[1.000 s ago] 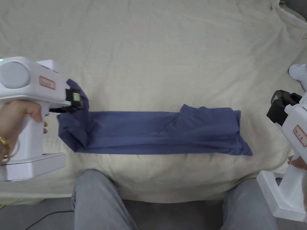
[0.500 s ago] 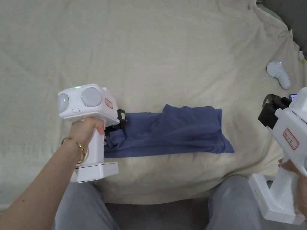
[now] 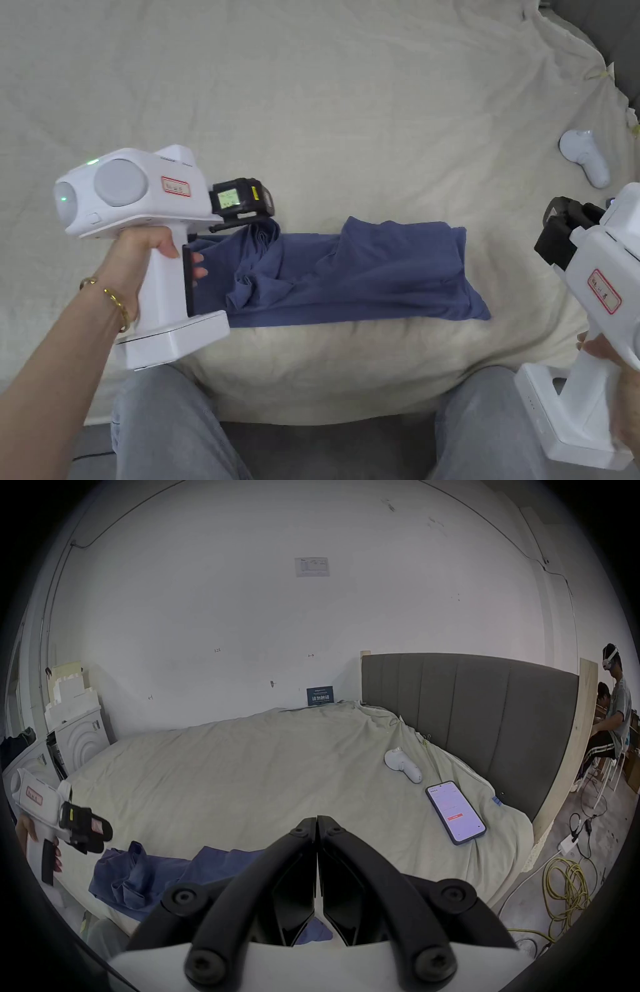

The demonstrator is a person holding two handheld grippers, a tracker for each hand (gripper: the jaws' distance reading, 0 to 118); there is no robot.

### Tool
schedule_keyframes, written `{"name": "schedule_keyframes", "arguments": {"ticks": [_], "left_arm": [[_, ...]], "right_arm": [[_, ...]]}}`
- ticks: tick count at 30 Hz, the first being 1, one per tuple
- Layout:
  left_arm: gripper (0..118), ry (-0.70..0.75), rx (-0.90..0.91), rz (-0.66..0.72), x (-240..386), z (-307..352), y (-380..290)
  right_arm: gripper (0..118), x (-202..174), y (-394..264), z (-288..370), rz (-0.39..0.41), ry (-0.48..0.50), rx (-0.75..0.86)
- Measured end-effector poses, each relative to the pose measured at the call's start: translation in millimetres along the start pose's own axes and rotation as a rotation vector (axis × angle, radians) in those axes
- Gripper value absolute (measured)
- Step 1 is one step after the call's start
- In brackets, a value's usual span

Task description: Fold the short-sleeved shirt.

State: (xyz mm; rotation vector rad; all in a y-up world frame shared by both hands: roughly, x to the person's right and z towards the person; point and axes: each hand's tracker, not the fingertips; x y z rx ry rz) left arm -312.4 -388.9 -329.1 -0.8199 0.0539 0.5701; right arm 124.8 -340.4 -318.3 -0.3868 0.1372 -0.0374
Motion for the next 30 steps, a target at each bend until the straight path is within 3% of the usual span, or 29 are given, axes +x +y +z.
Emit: {"name": "schedule_keyframes", "arguments": {"ticks": [1, 4, 5, 6, 9, 13, 17, 25, 30], "left_arm": [[107, 0.019, 0.051, -0.009, -4, 5, -1], [28, 0.172, 0.175, -0.089, -9, 7, -12], [8, 0.232, 0.191, -0.113, -10, 5, -18], [1, 0.259, 0.201, -0.134, -12, 2, -26], [0, 0.234, 0.208, -0.149, -17, -12, -48], [0, 0.296, 0.197, -0.338, 1, -36, -86], [0, 0.285, 0.089, -0.313, 11, -64, -107], [0, 0.334, 0.145, -0.436, 53, -77, -133], [0, 0.304, 0.146, -0.403, 74, -84, -137]], "right_arm": [[0, -1, 1, 1, 0.002, 0.002, 0.004], [0, -3, 2, 2, 0.002, 0.010, 0.008], [0, -3, 2, 2, 0.002, 0.011, 0.008], [0, -3, 1, 2, 0.002, 0.013, 0.008], [0, -2, 0, 2, 0.002, 0.008, 0.003], [0, 4, -3, 3, -0.013, 0.002, -0.008], [0, 9, -5, 6, -0.031, -0.005, -0.011], [0, 20, -5, 10, -0.038, -0.024, -0.014], [0, 23, -6, 9, -0.040, -0.027, -0.017]]}}
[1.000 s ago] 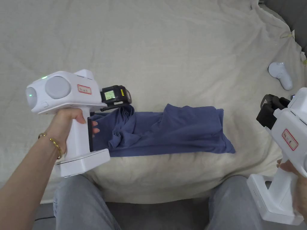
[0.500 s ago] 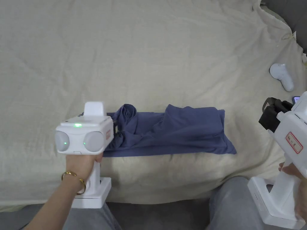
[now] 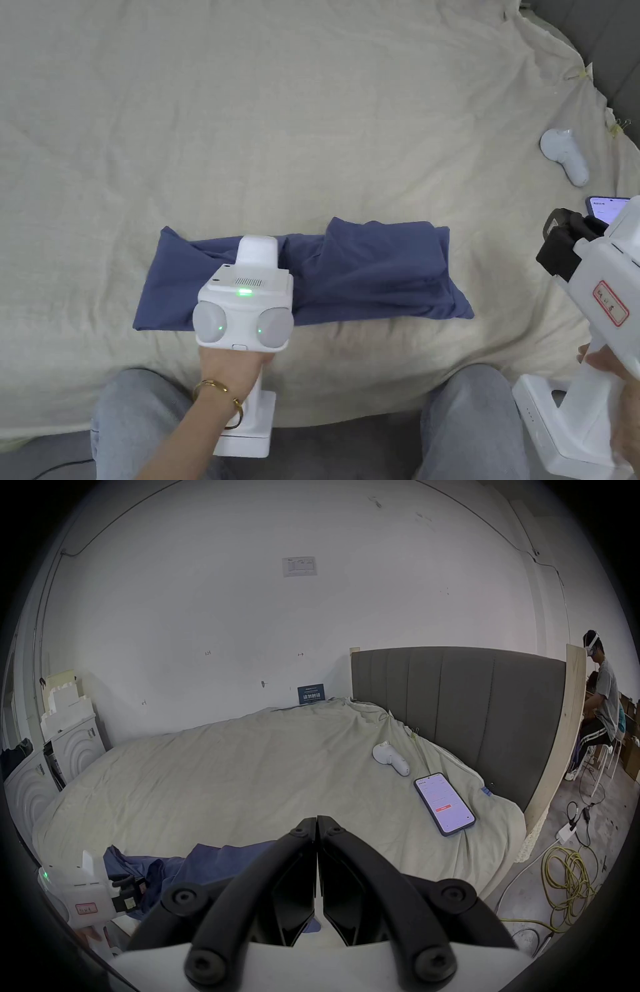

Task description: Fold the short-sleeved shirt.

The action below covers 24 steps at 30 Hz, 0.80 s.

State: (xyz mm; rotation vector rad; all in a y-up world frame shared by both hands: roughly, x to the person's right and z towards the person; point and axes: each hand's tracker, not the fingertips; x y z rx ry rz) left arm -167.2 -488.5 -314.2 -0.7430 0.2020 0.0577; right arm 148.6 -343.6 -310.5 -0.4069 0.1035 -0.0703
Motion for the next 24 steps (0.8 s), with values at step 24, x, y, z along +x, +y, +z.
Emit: {"name": "schedule_keyframes", "arguments": {"ticks": [24], "left_arm": [[0, -0.514, 0.001, 0.385, -141, 50, 106]], "right_arm": [[0, -10, 11, 5, -0.003, 0.040, 0.024]]}}
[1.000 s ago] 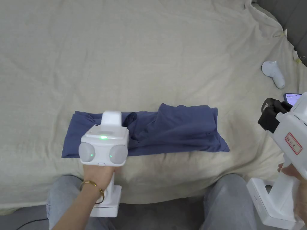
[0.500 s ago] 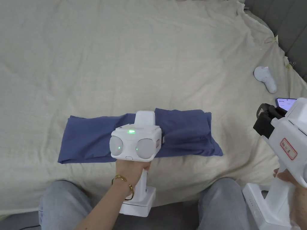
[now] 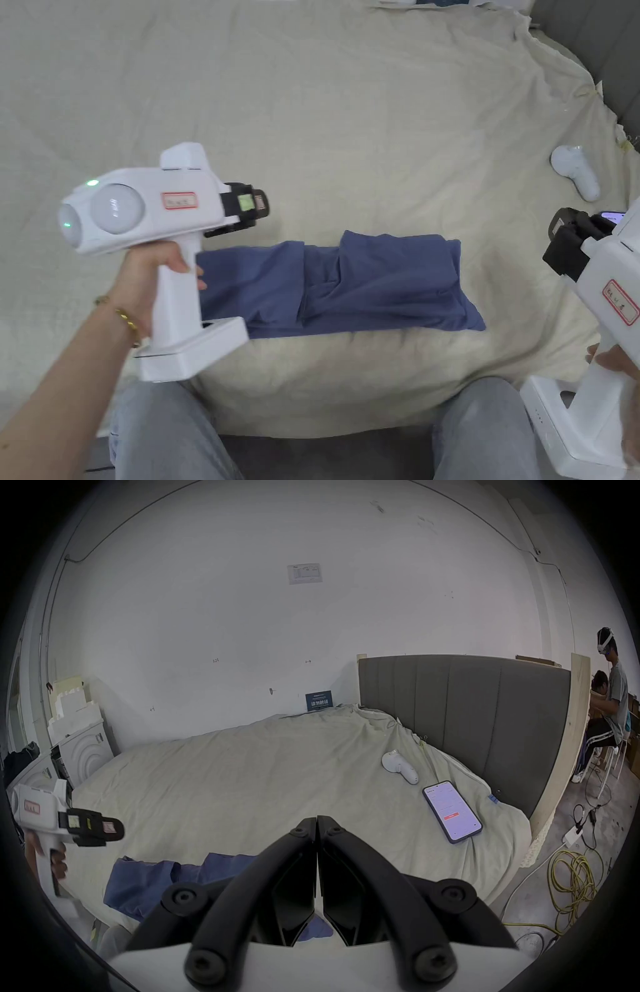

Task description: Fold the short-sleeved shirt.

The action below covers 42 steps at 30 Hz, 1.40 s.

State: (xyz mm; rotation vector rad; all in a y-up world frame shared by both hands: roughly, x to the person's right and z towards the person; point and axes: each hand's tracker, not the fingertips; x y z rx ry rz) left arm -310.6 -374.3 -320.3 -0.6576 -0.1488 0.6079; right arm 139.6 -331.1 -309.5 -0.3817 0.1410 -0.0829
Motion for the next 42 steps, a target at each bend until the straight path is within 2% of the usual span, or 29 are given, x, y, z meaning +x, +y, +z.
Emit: {"name": "schedule_keyframes", "arguments": {"ticks": [1, 3, 4, 5, 6, 7, 8, 12, 16, 17, 19, 21, 23, 25, 26, 28, 29, 30, 34, 42], "left_arm": [[3, -0.004, -0.024, 0.029, -14, 7, 5], [27, 0.017, -0.072, 0.055, -34, 19, 12], [47, 0.018, -0.084, 0.059, -45, 24, 13], [78, 0.023, -0.094, 0.063, -56, 28, 14], [99, 0.027, -0.099, 0.065, -64, 30, 11], [113, 0.033, -0.124, 0.075, -73, 32, 9], [118, 0.036, -0.155, 0.076, -80, 34, 8], [118, 0.101, -0.208, 0.169, -107, 31, 0], [118, 0.136, -0.250, 0.169, -119, 22, -12], [113, 0.121, -0.256, 0.183, -121, 20, -16], [101, 0.085, -0.269, 0.229, -124, 15, -22], [79, 0.096, -0.285, 0.245, -125, 9, -27], [62, 0.099, -0.298, 0.238, -127, 5, -33], [57, 0.095, -0.299, 0.231, -124, 3, -37], [47, 0.099, -0.293, 0.229, -123, 4, -38], [35, 0.118, -0.284, 0.231, -125, 5, -38], [27, 0.138, -0.278, 0.213, -124, 5, -37], [5, 0.152, -0.272, 0.216, -123, 7, -37], [3, 0.215, -0.269, 0.176, -104, 9, -33], [2, 0.255, -0.199, 0.192, -80, 35, -9]], "right_arm": [[0, -2, -1, -1, -0.001, 0.004, -0.002], [0, -4, -2, -2, -0.005, 0.013, -0.007], [0, -6, -3, -3, -0.004, 0.017, -0.010], [0, -8, -3, -3, -0.002, 0.019, -0.011], [0, -9, -4, -4, 0.000, 0.020, -0.013], [0, -11, -4, -5, 0.002, 0.023, -0.016], [0, -11, -5, -6, -0.001, 0.028, -0.022], [0, -16, -5, -8, 0.009, 0.029, -0.031], [0, -19, -6, -9, 0.020, 0.027, -0.036], [0, -19, -6, -9, 0.029, 0.022, -0.038], [0, -20, -6, -11, 0.044, 0.015, -0.046], [0, -20, -7, -11, 0.046, 0.013, -0.048], [0, -19, -9, -11, 0.049, 0.006, -0.049], [0, -18, -11, -12, 0.046, 0.000, -0.056], [0, -18, -12, -12, 0.041, 0.002, -0.060], [0, -18, -14, -13, 0.037, 0.000, -0.067], [0, -19, -15, -13, 0.039, 0.000, -0.071], [0, -19, -16, -14, 0.040, 0.001, -0.076], [0, -22, -19, -15, 0.041, 0.007, -0.086], [0, -23, -15, -12, 0.039, 0.022, -0.073]]}}
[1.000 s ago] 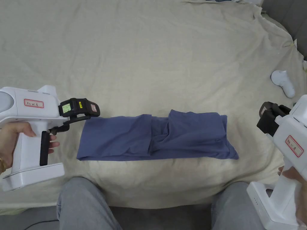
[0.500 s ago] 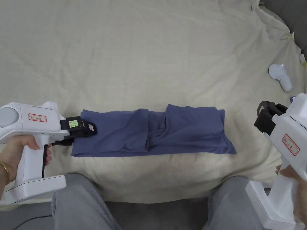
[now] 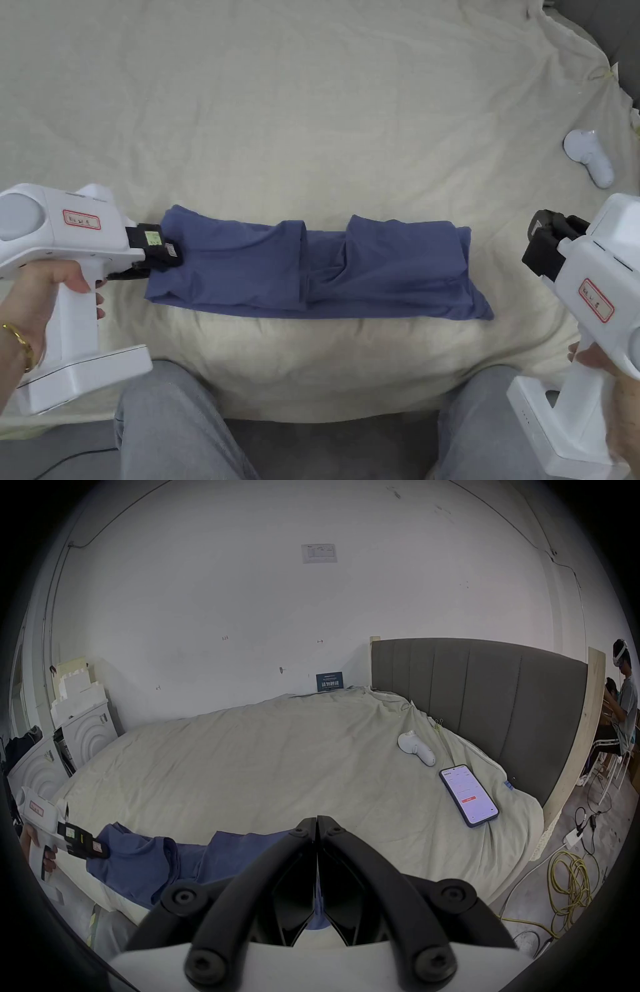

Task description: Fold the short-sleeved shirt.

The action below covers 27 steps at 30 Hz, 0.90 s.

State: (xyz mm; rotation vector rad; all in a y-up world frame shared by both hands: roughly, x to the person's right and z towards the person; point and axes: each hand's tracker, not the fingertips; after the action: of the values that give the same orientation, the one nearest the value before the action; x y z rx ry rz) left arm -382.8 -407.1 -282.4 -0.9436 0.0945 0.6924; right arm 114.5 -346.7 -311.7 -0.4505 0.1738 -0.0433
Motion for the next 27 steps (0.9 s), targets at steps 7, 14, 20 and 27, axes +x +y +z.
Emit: {"name": "schedule_keyframes", "arguments": {"ticks": [7, 14, 20, 27], "left_arm": [[2, 0.236, 0.071, 0.009, -35, 38, 18], [2, 0.522, 0.157, -0.164, -17, 69, 22], [2, 0.520, 0.194, -0.437, 54, 63, 1], [2, 0.396, 0.169, -0.600, 123, 40, -28]], "right_arm": [[0, 8, 2, 4, -0.020, -0.011, 0.021], [0, 11, -1, 0, -0.045, -0.001, 0.007], [0, 6, -2, 0, -0.043, 0.010, 0.011], [0, 16, -5, 5, -0.062, -0.005, 0.014]]}}
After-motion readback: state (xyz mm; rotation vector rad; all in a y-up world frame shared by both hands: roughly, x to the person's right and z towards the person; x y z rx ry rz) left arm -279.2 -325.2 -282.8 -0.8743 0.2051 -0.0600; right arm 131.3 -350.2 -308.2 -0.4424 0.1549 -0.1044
